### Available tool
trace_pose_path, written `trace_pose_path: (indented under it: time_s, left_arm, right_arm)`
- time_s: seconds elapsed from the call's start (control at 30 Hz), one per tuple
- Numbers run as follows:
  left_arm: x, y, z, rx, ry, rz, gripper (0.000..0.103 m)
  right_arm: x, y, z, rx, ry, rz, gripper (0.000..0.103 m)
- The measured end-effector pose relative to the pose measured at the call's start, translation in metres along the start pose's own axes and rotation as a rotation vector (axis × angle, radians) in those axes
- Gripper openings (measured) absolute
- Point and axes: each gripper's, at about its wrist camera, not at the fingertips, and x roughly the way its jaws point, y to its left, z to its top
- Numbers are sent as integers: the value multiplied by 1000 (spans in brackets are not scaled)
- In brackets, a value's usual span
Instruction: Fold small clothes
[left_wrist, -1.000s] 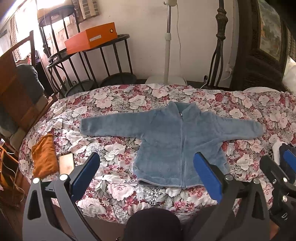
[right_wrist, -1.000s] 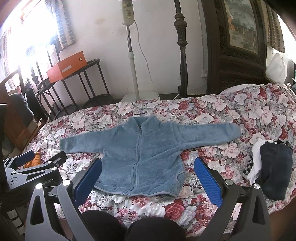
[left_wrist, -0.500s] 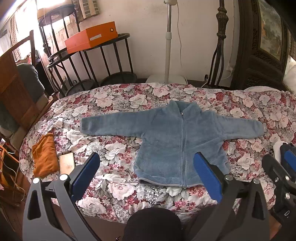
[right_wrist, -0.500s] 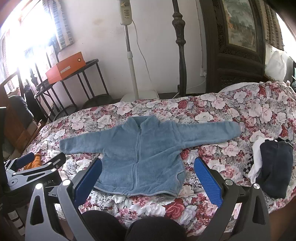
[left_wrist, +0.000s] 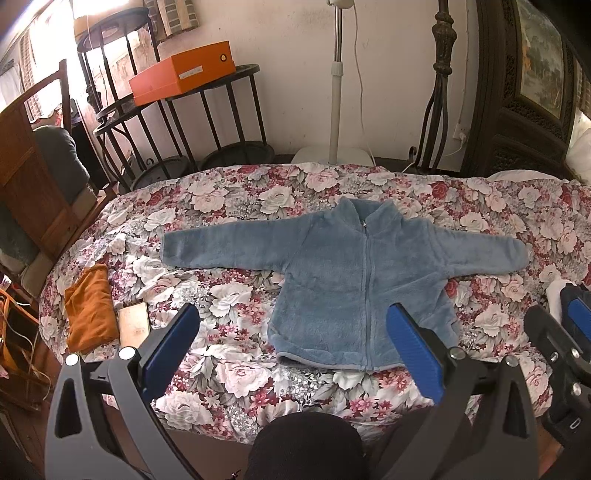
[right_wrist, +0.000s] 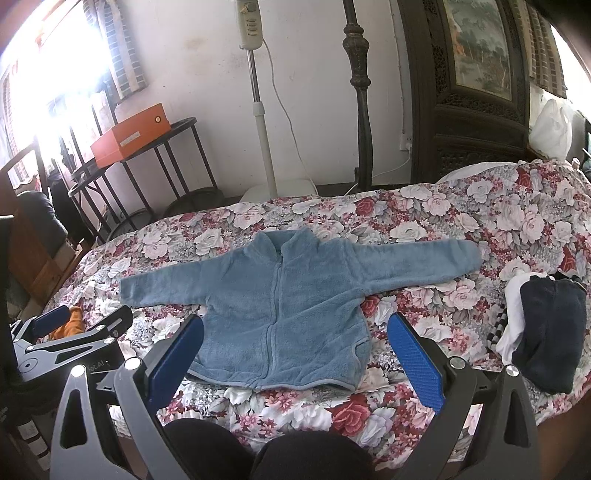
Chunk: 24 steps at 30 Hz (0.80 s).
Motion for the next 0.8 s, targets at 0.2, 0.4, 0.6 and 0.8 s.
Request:
trace_pose_path:
  time_s: [0.2,0.4,0.6,0.8]
  left_arm:
    - [0,0,0,2,2,0,98]
    - [1,2,-1,2,2,1,98]
    - [1,2,-1,1,3,0,98]
    - [1,1,1,2,5,0,98]
  right_arm:
    - [0,-1,0,0,0,0,100]
    - [1,-1,0,2,2,1,100]
    - [1,-2,1,4,2,2,100]
    - [2,-3,0,4,4,2,100]
